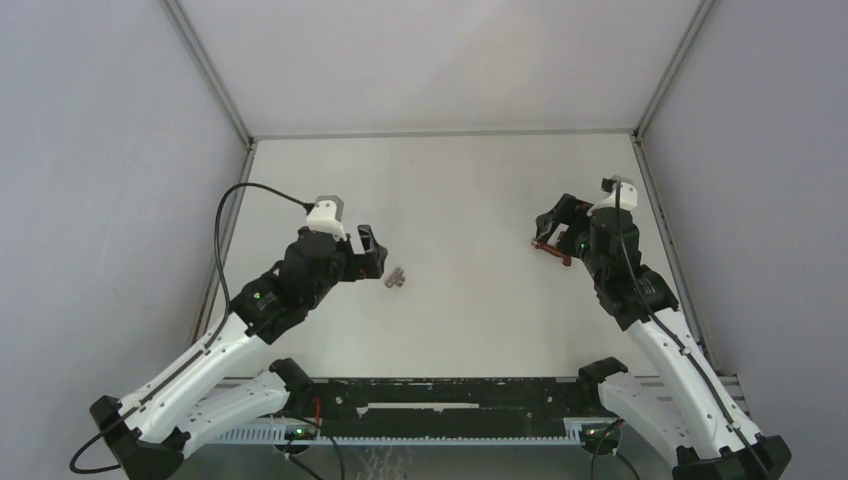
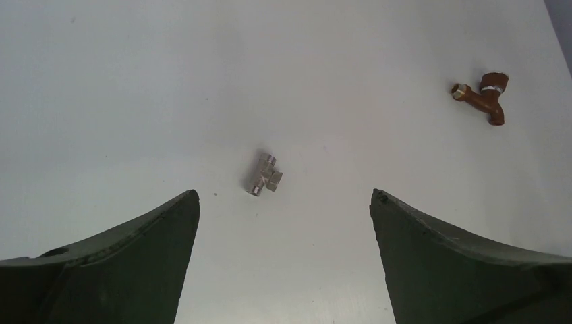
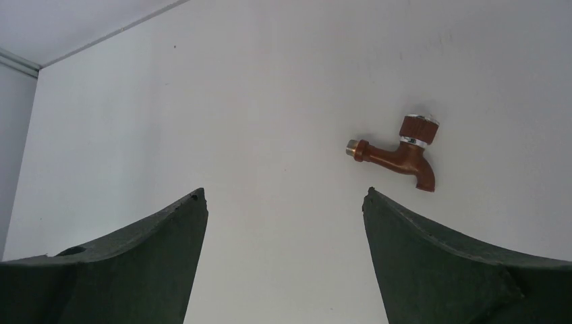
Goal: Install the water faucets
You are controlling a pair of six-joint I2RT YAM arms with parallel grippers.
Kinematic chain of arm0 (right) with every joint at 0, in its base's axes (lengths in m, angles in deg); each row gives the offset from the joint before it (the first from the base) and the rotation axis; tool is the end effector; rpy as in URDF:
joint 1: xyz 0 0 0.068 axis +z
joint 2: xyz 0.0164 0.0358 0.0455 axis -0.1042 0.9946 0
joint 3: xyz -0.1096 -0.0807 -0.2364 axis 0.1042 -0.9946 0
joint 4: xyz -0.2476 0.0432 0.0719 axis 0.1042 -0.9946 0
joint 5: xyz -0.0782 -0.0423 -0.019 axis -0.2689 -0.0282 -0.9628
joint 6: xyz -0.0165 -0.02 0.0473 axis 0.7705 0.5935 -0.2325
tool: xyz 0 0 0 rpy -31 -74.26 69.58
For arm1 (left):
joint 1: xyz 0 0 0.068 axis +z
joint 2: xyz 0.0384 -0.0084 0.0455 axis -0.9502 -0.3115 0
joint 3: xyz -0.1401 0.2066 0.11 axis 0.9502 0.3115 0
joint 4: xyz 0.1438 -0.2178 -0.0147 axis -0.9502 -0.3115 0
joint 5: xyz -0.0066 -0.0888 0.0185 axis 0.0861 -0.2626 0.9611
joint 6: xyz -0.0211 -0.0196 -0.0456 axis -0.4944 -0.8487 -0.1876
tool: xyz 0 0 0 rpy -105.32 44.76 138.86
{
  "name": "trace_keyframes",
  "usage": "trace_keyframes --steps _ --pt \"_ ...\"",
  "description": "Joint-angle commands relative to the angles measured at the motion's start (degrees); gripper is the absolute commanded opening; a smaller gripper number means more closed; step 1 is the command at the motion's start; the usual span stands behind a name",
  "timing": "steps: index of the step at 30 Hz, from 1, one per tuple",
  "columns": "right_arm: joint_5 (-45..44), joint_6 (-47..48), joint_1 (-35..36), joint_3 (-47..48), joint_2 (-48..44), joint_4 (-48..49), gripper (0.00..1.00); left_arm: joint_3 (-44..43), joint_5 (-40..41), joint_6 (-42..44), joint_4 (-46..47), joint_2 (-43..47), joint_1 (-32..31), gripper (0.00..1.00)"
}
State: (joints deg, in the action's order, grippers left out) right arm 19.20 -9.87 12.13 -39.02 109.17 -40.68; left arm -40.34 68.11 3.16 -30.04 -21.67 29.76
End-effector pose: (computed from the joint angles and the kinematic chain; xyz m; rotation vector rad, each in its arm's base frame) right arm 0.1711 0.0484 0.3231 0.2709 1.9843 0.2994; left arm 0.1391 -0.1086 0.3216 0.0034 2.0402 -0.4140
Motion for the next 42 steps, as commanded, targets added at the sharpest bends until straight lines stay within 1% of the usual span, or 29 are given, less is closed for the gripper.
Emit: trace_keyframes --steps 1,9,12,15,17,19,21,23,25,26,28,29,32,36,38,40,42 --pt "-0.6 -0.2 0.4 1.0 -0.1 2.2 0.92 -2.9 1.7 -0.4 0.7 1.2 0.2 1.00" --pt "-2.6 -0.7 0.5 1.0 0.3 0.8 0.92 -2.0 2.3 -1.1 1.2 1.7 0.2 1.00" --pt "-5.5 -2.6 0.5 0.9 0.6 0.2 0.91 -1.6 2.6 -0.8 1.3 1.2 0.2 1.00" --pt "-8.7 -2.5 0.5 -0.4 2.3 2.3 0.91 -0.8 2.7 0.5 1.9 -0.5 0.2 1.00" --pt "-12.6 -3.6 -0.2 -0.4 5.4 3.3 0.93 -0.7 2.7 0.2 1.9 -2.9 0.2 1.00" --pt "-8.4 -3.4 -4.2 1.2 10.3 3.4 0.93 -0.9 0.6 -1.1 1.4 -6.0 0.1 1.00" --pt "-0.3 -4.2 -10.0 4.1 16.8 1.3 0.94 -1.8 0.2 -2.8 -0.3 -9.5 -1.1 1.00" --pt "0.9 -3.9 -13.5 5.8 23.1 1.5 0.96 -2.8 -0.1 -4.4 -2.3 -12.8 -1.7 1.00" --pt "-0.2 -3.4 -14.5 7.8 28.8 1.3 0.96 -3.3 -0.4 -5.6 -3.4 -15.0 -1.6 1.00" --pt "0.9 -3.9 -15.4 9.4 31.4 0.8 0.93 -3.2 -0.7 -5.8 -3.5 -15.7 -1.5 1.00" --pt "3.5 -4.8 -16.8 11.1 36.6 0.9 0.83 -1.7 -1.3 -7.3 -3.3 -15.4 -0.5 1.00" --pt "3.6 -4.8 -16.9 11.7 38.6 1.3 0.81 -0.2 -3.1 -8.2 -2.6 -14.7 0.5 1.00" --pt "3.2 -4.1 -17.0 12.8 43.5 2.8 0.80 5.0 -7.1 -10.9 0.4 -10.5 4.2 1.00" --pt "2.2 -3.0 -17.3 15.7 50.3 3.1 0.79 8.4 -7.9 -12.9 0.2 -5.5 9.6 1.00" --pt "2.3 -2.8 -17.4 17.1 53.2 2.9 0.75 8.4 -8.3 -12.5 -0.4 -4.4 11.5 1.00" --pt "2.9 -2.9 -17.4 17.8 55.0 2.7 0.66 7.6 -8.0 -11.9 -1.4 -4.6 12.4 1.00" --pt "3.9 -3.4 -17.3 17.7 55.7 2.7 0.60 6.3 -7.8 -11.6 -2.0 -5.6 12.7 1.00"
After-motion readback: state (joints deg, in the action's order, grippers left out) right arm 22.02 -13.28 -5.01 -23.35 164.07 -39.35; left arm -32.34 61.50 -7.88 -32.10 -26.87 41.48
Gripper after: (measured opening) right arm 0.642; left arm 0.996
